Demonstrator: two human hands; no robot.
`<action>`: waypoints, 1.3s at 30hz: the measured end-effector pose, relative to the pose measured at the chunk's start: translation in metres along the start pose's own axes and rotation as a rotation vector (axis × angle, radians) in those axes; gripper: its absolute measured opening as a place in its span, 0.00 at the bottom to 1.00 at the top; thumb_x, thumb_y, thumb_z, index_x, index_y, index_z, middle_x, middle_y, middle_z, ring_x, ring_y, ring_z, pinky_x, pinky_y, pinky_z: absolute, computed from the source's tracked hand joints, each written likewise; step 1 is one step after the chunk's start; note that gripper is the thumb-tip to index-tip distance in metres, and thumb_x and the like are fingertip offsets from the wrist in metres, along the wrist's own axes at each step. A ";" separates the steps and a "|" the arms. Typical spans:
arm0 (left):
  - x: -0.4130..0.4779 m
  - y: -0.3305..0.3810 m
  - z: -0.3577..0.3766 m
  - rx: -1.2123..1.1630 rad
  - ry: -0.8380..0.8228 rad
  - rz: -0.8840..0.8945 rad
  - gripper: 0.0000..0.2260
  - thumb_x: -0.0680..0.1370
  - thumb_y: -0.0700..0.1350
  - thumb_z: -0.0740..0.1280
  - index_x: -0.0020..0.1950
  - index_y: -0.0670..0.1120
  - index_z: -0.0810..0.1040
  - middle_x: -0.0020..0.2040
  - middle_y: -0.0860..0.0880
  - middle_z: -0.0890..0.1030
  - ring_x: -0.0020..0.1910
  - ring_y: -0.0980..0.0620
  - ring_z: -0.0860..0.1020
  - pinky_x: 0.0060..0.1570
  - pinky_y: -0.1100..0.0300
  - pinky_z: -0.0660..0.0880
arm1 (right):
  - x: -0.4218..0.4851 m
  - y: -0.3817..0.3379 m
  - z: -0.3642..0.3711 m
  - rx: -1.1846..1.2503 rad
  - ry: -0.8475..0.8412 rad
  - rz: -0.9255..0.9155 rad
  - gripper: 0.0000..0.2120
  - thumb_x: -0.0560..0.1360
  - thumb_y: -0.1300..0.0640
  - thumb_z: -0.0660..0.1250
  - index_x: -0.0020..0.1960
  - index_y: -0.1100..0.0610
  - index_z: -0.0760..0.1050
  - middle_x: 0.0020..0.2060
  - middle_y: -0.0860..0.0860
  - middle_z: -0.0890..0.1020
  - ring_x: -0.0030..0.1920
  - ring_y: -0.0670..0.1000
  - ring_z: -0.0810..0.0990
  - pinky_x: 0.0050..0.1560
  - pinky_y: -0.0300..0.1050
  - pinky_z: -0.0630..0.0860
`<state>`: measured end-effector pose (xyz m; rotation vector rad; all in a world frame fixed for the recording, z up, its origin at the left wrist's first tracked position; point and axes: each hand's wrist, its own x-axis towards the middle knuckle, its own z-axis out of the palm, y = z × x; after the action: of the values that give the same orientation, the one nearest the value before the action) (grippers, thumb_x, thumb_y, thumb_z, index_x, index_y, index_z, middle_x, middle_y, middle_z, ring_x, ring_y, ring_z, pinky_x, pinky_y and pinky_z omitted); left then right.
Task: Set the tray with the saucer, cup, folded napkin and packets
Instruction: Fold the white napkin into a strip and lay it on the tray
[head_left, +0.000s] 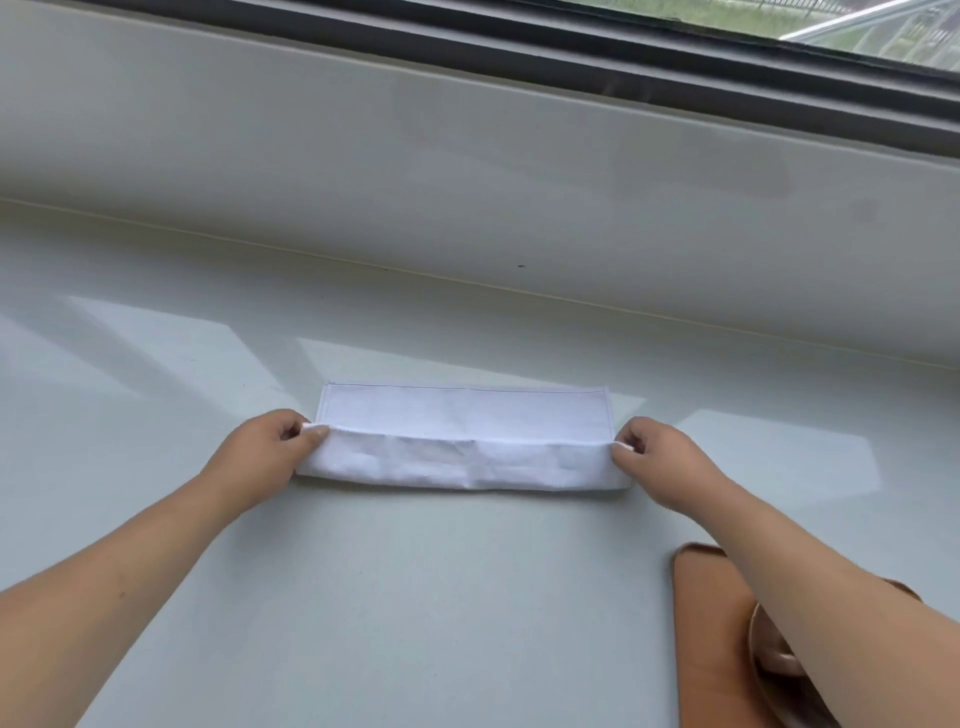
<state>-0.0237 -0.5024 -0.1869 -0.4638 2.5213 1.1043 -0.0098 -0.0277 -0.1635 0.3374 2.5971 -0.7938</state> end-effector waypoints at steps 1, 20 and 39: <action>0.006 0.002 0.000 -0.056 0.019 -0.030 0.19 0.80 0.55 0.70 0.42 0.39 0.75 0.31 0.48 0.71 0.29 0.48 0.68 0.32 0.57 0.63 | 0.008 0.000 -0.003 0.022 0.003 0.015 0.07 0.78 0.50 0.67 0.44 0.51 0.76 0.37 0.49 0.80 0.33 0.50 0.75 0.32 0.43 0.69; 0.076 0.027 0.020 -0.097 0.139 -0.145 0.09 0.78 0.56 0.71 0.45 0.52 0.80 0.48 0.57 0.81 0.46 0.53 0.78 0.44 0.56 0.71 | 0.105 -0.010 -0.017 0.165 0.012 0.124 0.09 0.78 0.50 0.68 0.44 0.55 0.77 0.38 0.56 0.85 0.33 0.56 0.83 0.43 0.54 0.83; 0.059 0.032 0.023 0.446 0.153 0.289 0.03 0.75 0.48 0.68 0.46 0.56 0.76 0.45 0.55 0.76 0.45 0.49 0.78 0.39 0.54 0.72 | 0.089 -0.023 0.001 -0.285 0.123 -0.093 0.04 0.73 0.59 0.62 0.43 0.50 0.70 0.38 0.48 0.76 0.37 0.55 0.75 0.32 0.45 0.69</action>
<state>-0.0851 -0.4739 -0.2068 -0.0638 2.9234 0.5728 -0.0964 -0.0375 -0.1929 0.1876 2.8102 -0.4326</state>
